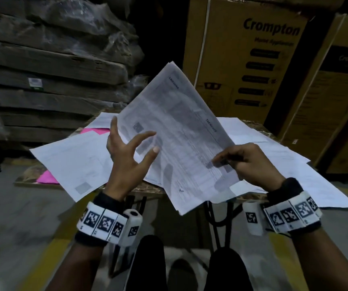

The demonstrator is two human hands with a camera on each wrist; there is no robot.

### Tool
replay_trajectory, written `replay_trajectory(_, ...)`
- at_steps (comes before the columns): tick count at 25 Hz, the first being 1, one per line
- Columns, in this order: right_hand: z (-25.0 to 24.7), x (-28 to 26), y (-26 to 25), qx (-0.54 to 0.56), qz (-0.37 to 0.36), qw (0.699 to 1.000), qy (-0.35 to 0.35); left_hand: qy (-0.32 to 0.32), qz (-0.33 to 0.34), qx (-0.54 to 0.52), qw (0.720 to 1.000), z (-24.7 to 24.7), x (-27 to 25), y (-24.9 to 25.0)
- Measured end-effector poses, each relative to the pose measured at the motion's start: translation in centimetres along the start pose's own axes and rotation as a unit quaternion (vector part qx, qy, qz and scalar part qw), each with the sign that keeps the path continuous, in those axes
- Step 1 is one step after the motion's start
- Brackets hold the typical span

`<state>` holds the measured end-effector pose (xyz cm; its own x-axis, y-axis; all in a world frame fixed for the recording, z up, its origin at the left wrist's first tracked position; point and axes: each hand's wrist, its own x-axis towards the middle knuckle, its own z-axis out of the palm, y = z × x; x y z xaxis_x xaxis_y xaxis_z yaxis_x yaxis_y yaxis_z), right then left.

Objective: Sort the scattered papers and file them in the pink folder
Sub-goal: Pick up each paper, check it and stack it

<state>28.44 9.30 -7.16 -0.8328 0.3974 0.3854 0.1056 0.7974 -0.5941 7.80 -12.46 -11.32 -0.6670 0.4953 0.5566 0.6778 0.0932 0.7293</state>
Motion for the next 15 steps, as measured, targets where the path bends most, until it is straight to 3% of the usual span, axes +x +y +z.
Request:
replay_trajectory(4, -0.5, -0.4, -0.2, -0.016, -0.019, 0.996, -0.09, 0.016, 0.037, 0.044, 0.998, -1.4, 0.0, 0.2)
replay_trajectory(9, -0.1, -0.6, 0.6, -0.027, -0.003, 0.986, -0.165, -0.037, -0.022, 0.045, 0.998, -3.1, 0.5, -1.6)
replay_trajectory(15, 0.9, -0.7, 0.7, 0.01, -0.04, 0.986, -0.159, -0.102, -0.037, -0.023, 0.994, -4.7, 0.7, -3.3)
